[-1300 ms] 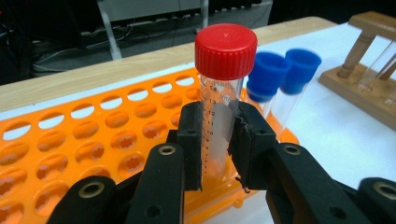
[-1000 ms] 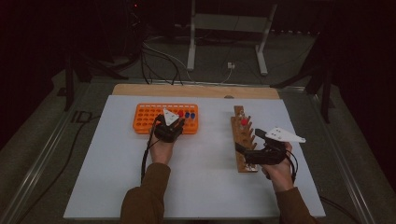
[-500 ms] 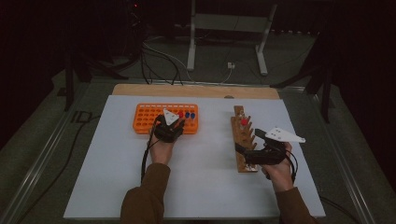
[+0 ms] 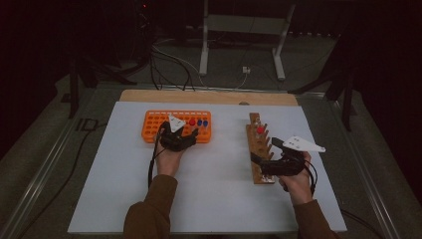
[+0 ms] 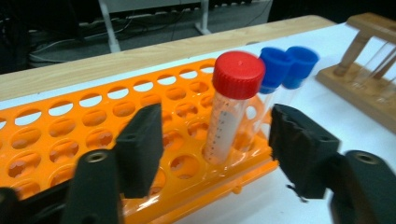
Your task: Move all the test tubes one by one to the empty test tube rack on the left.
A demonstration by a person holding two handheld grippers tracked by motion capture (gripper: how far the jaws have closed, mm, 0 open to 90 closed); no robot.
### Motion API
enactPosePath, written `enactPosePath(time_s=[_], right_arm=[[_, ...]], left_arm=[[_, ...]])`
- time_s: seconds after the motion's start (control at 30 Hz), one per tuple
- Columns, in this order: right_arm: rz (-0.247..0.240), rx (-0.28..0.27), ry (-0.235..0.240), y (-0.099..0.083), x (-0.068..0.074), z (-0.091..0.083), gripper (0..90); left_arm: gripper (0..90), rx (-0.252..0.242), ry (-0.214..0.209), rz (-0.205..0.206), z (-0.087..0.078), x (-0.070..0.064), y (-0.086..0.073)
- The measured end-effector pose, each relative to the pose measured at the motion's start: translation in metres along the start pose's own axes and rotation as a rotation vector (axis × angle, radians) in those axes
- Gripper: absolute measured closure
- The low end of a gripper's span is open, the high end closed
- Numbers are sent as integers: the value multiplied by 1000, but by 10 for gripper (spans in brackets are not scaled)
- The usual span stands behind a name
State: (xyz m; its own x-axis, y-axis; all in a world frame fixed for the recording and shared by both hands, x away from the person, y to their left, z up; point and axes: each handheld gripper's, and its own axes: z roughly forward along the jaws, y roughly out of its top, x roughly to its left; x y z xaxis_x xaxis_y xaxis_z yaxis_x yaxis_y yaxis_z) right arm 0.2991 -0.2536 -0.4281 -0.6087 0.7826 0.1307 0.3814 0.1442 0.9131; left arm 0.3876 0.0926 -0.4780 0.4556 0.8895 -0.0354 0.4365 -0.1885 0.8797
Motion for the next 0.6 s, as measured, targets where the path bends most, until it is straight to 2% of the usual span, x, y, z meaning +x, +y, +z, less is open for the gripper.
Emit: enactPosePath(time_s=[0.17,0.3,0.4,0.5,0.6], right_arm=[[0,0,0,0,0,0,1],[-1,0,0,0,0,0,1],[-1,-1,0,0,1,0,1],[-4,-3,-1,0,1,0,1],[-1,-5,-2,1,1,-1,1]], left_arm=[[221,-22,-26,-34,-10,2,2],[151,-37,-27,-56,-20,6,2],[62,-42,-23,-67,-27,8,1],[15,-38,-18,-67,-35,10,-1],[7,-56,-20,-66,-45,12,-3]])
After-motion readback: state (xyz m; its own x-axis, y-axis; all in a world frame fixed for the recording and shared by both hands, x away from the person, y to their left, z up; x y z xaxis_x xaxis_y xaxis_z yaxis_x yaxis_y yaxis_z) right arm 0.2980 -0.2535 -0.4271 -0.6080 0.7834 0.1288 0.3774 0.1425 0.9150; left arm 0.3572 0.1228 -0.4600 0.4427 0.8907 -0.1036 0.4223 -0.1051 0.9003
